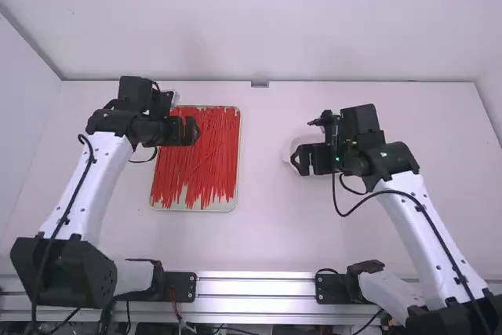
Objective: Fasten the cable tie
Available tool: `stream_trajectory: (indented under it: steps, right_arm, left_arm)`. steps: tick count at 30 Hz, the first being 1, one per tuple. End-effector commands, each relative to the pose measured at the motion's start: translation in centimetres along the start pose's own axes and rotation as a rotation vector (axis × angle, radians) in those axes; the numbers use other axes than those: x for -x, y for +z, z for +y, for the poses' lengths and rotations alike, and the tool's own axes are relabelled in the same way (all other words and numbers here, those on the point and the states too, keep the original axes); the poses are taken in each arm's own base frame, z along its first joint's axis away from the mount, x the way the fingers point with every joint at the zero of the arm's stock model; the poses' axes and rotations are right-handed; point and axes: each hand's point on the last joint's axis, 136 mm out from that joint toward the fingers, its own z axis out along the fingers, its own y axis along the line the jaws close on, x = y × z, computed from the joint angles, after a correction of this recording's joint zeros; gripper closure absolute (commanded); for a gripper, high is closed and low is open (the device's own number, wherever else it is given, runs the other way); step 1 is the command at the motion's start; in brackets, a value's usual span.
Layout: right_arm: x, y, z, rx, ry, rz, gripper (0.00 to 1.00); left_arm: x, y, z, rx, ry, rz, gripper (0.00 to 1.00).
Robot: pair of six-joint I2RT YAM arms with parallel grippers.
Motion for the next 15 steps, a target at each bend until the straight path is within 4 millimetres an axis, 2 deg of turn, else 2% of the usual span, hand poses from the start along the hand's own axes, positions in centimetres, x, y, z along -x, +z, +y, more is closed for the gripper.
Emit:
stream_trajectory:
  steps: [1,5,8,15]
  right_arm:
    - [1.6,-0.9,0.8,0.016,-0.017,-0.041,0.02]
    - [1.6,-1.1,1.1,0.026,-0.018,-0.041,0.02]
    - [1.4,-1.1,2.1,0.086,-0.042,-0.031,0.02]
    - [1.2,-1.1,2.1,0.09,-0.041,-0.024,0.01]
  left_arm:
    - [1.3,-0.3,-0.5,-0.023,0.004,-0.022,0.01]
    - [2.6,-0.1,-0.6,-0.024,0.012,-0.021,0.01]
    - [4.4,0.1,-0.7,-0.023,0.018,-0.019,0.01]
    - [7.4,1.4,-0.5,-0.025,0.012,-0.01,0.01]
